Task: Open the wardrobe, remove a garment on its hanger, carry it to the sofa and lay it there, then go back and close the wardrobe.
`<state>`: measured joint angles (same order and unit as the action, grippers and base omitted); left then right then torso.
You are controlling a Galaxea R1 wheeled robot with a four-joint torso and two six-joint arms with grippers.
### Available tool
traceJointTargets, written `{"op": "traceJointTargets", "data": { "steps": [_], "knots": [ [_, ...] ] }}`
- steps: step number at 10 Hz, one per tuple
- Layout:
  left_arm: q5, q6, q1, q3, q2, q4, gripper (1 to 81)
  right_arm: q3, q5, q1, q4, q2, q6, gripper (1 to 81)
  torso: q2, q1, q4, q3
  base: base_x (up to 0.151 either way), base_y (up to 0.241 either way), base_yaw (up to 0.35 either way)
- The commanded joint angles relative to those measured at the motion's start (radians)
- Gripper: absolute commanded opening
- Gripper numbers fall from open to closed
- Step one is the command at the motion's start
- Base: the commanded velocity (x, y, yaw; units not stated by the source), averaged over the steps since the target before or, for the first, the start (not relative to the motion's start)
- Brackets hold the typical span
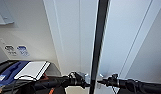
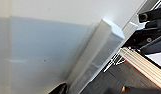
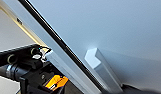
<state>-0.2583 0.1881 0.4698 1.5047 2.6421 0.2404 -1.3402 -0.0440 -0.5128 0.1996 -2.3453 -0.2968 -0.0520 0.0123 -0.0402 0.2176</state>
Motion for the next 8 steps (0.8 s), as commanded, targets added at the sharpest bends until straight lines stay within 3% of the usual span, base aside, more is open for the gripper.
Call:
{"op": "traceJointTargets", "data": {
  "steps": [1,4,6,8],
  "knots": [
    [0.083,0.002,0.008,-0.353,-0.163,-0.015,81.1,0.254,0.003,0.018,0.035,0.044,-0.03,81.1,0.0,0.0,0.0,0.0,0.0,0.0,0.0],
    [0.119,0.002,0.094,-0.556,-0.404,0.031,81.1,0.35,0.055,-0.05,0.079,0.167,-0.03,81.1,0.0,0.0,0.0,0.0,0.0,0.0,0.0],
    [0.126,0.002,0.19,-0.648,-0.566,0.091,81.1,0.446,0.105,-0.088,0.107,0.311,-0.028,81.1,0.0,0.0,0.0,0.0,0.0,0.0,0.0],
    [0.195,-0.001,0.325,-0.716,-0.724,0.172,81.1,0.526,0.162,-0.143,0.141,0.462,-0.028,81.1,0.0,0.0,0.0,0.0,0.0,0.0,0.0]
  ]
}}
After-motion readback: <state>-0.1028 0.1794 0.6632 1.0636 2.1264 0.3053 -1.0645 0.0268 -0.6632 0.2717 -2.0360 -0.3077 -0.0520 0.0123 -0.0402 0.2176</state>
